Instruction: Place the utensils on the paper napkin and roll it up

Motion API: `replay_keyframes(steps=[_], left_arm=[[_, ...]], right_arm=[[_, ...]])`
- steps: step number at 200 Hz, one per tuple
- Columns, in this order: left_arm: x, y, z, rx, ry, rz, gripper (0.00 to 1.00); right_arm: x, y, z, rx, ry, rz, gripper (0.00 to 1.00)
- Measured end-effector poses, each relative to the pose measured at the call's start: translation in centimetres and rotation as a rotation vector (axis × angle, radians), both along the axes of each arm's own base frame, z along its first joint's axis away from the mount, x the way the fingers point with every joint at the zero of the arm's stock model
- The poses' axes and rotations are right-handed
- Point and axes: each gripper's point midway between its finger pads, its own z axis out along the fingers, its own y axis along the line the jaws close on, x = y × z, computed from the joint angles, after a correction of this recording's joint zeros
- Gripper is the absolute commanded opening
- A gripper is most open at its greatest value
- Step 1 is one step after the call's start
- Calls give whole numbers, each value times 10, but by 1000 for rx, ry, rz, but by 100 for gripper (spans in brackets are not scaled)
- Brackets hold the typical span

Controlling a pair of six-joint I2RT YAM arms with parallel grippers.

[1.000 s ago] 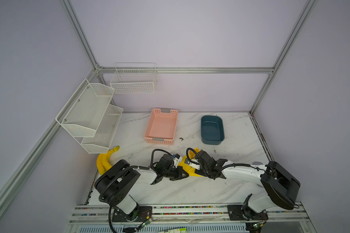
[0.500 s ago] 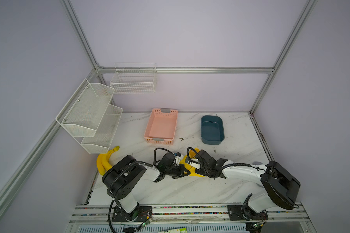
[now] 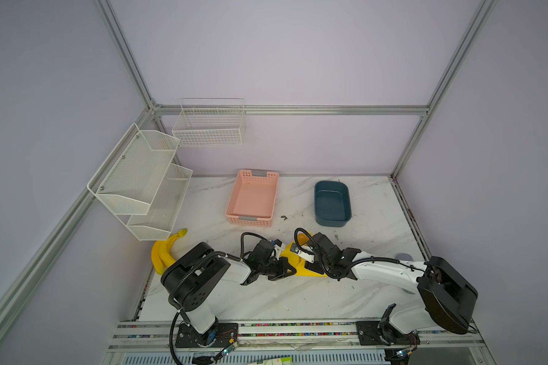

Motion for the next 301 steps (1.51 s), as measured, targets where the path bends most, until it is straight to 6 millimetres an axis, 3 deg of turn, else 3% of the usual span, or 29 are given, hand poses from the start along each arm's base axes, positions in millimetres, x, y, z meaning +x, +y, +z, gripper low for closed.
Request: replay_keyframes(steps=[22, 52, 71, 92, 116, 149, 168, 195, 253, 301], left_arm=[[1, 0, 0, 5, 2, 3, 6], [2, 0, 0, 6, 6, 9, 6], [2, 0, -1, 7, 7, 9, 6], [2, 0, -1, 7, 8, 10, 6], [2, 0, -1, 6, 8, 9, 6], [2, 0, -1, 6, 7, 9, 6], [2, -1, -1, 5, 7, 9, 6], [3, -1, -1, 2, 5, 9, 6], [3, -2, -1, -2, 8, 12, 6], [3, -2, -1, -2, 8, 12, 6]], right_arm=[[8, 11, 25, 77, -9, -41, 63], [21, 37, 81, 331, 9, -162, 58], [16, 47, 111, 547, 91, -262, 48], [5, 49, 125, 759, 224, -382, 44], [-14, 49, 103, 881, 445, -527, 34], [-49, 31, 44, 879, 705, -742, 33], [-63, 17, 21, 874, 790, -838, 33], [-67, 3, 10, 897, 839, -930, 32], [-57, -14, -10, 896, 869, -1056, 17], [-59, -27, -30, 854, 880, -1118, 13]])
